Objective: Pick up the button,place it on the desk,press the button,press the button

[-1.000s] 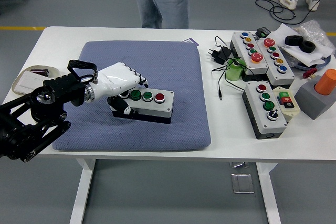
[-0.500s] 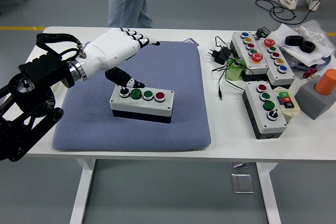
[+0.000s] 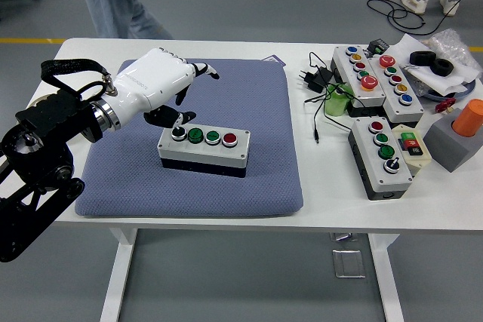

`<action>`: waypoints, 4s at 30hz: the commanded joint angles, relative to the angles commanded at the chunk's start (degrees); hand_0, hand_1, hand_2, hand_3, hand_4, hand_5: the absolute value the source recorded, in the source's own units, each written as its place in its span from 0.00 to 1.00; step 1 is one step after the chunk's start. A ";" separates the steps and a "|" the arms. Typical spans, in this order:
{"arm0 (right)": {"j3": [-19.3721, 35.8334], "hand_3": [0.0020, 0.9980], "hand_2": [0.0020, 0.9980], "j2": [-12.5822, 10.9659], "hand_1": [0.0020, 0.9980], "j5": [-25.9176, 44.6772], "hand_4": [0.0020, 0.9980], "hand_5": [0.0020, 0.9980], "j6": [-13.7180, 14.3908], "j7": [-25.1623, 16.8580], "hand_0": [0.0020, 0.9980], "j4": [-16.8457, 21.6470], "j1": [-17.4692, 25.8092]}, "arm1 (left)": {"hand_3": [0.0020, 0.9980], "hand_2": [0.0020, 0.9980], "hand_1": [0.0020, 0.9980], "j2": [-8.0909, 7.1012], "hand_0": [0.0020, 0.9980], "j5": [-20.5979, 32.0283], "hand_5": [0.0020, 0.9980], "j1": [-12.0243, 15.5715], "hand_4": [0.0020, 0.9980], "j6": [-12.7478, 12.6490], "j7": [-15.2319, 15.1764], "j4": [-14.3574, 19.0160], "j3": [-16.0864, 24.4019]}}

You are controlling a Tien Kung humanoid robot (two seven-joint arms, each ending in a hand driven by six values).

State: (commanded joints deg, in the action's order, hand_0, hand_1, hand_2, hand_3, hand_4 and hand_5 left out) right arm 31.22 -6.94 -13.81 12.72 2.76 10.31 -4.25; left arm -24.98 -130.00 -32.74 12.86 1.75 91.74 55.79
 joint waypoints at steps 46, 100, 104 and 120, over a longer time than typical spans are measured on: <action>-1.01 0.60 0.67 0.11 0.64 0.65 0.31 0.09 -0.07 0.00 0.69 0.00 1.20 | 0.81 0.01 0.00 0.76 0.06 0.00 0.00 -1.36 0.30 6.75 2.33 -9.34 -9.81; -3.57 0.60 0.67 -0.14 0.64 2.98 0.31 0.09 0.25 -0.53 0.68 0.00 1.54 | 0.82 0.01 0.00 3.51 0.05 0.00 0.00 -3.07 0.33 5.86 2.76 -10.19 -12.70; -3.77 0.60 0.67 -0.15 0.64 3.17 0.31 0.09 0.25 -0.50 0.68 0.00 1.54 | 0.82 0.01 0.00 3.34 0.05 0.00 0.00 -3.14 0.33 6.16 2.67 -10.54 -13.04; -3.05 0.60 0.67 -0.07 0.64 2.70 0.31 0.09 0.30 -0.29 0.68 0.00 1.88 | 0.94 0.23 0.22 1.60 0.19 0.00 0.80 -1.73 1.00 -1.16 2.06 -1.62 -1.83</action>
State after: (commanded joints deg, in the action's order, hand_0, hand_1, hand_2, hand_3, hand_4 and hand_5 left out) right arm 28.18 -7.01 -11.11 13.02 2.46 10.31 -2.37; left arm -23.38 -130.00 -34.47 11.69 3.81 90.12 53.96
